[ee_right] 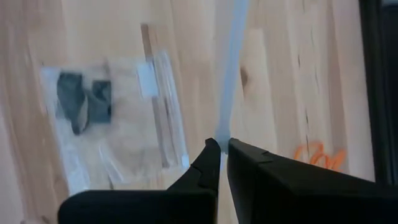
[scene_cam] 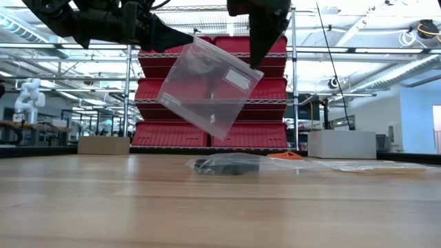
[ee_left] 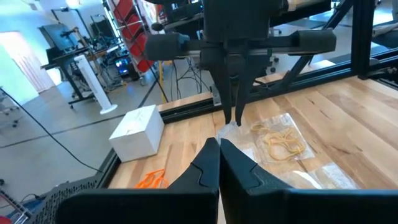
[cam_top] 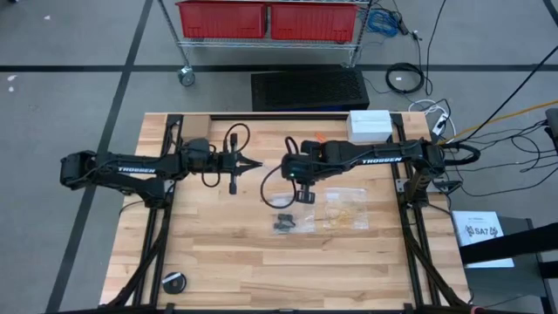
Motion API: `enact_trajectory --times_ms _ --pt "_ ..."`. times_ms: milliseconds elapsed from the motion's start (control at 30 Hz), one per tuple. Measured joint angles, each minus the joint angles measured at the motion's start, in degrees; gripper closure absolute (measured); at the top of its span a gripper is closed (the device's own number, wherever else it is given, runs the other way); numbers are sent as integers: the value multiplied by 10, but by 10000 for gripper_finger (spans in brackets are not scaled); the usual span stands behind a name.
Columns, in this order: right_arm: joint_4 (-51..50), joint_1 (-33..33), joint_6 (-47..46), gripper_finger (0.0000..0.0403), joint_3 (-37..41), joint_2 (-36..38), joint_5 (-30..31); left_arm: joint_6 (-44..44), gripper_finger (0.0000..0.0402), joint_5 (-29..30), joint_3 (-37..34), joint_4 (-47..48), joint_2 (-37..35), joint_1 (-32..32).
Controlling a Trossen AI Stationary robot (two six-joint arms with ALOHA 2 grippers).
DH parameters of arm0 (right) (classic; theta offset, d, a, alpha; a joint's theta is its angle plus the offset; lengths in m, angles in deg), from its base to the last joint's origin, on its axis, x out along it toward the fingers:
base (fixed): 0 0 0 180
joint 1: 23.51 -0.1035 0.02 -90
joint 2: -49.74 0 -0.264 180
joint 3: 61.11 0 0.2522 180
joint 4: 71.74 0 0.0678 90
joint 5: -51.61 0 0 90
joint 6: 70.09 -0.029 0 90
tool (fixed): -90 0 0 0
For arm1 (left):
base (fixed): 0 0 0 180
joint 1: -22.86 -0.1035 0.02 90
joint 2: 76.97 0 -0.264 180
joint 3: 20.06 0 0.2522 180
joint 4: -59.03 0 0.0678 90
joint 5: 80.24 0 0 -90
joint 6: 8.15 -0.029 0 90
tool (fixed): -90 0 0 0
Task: Sort rubber bands
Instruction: Open the left transparent zip bag
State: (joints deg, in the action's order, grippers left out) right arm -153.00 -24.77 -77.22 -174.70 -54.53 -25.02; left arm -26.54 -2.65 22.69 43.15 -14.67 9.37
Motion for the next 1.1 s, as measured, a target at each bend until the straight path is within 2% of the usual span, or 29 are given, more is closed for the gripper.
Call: enact_trajectory --times_ms 167,267,433,600,733,833,900,1000,1100 --pt "-47 -9 -19 402 1 0 -2 0 401 0 0 -1 0 0" --pt "-42 -15 -31 396 2 -1 -1 0 401 0 1 0 0 0" --pt "-27 -34 -34 351 2 -1 6 0 401 0 1 1 0 0" --pt "2 -48 -44 300 2 9 38 0 401 0 1 2 0 0" --pt "34 -54 -58 282 1 33 77 0 401 0 1 6 0 0" --pt "71 -54 -55 294 0 47 80 0 401 0 1 6 0 0" --pt "103 -54 -34 319 0 47 81 0 401 0 1 6 0 0" --pt "141 -54 16 377 0 41 95 0 401 0 1 6 0 0" --pt "168 -49 47 395 0 35 105 1 401 0 1 6 0 0"
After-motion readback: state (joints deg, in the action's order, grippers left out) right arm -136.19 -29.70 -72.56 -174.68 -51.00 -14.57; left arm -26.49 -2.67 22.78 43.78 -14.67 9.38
